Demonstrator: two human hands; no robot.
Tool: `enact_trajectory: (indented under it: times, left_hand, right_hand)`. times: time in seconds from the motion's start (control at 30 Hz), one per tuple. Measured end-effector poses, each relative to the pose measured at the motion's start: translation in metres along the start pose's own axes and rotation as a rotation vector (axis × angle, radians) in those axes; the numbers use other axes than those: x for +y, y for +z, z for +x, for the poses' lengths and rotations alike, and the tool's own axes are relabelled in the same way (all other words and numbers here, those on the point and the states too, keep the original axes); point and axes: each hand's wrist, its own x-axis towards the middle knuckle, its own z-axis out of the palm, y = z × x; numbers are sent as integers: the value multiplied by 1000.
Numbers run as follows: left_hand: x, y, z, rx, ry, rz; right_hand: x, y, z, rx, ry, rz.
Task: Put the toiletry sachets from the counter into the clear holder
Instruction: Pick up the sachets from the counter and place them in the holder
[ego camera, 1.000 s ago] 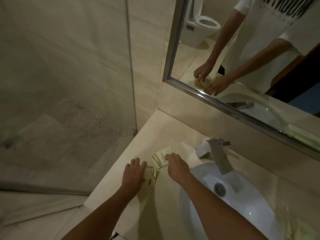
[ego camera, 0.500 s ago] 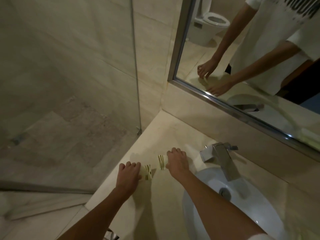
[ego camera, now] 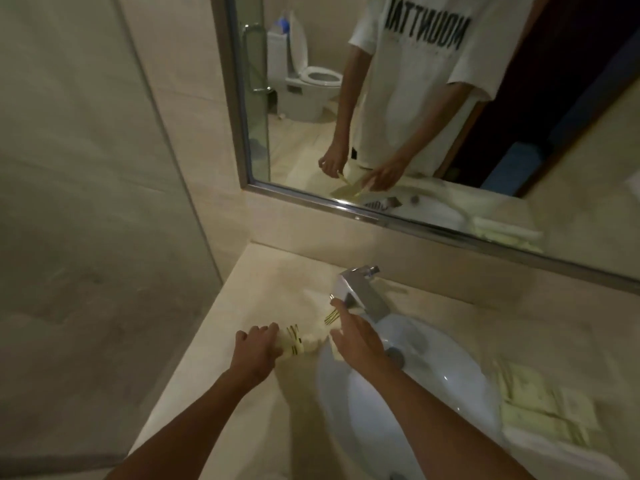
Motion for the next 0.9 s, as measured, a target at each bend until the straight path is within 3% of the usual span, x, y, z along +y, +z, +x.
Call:
enact_trajectory:
  times: [0.13,0.53,0.9]
  left_hand:
    - [45,6,2,-111,110,42]
    - [217,44,-9,-183,340,5]
    - [315,75,-13,-224,394,-15]
  right_hand:
    - [40,-16,-49,36,71,86]
    - [207,-51,-167,521,538,437]
    - [315,-72,-228,674,804,619]
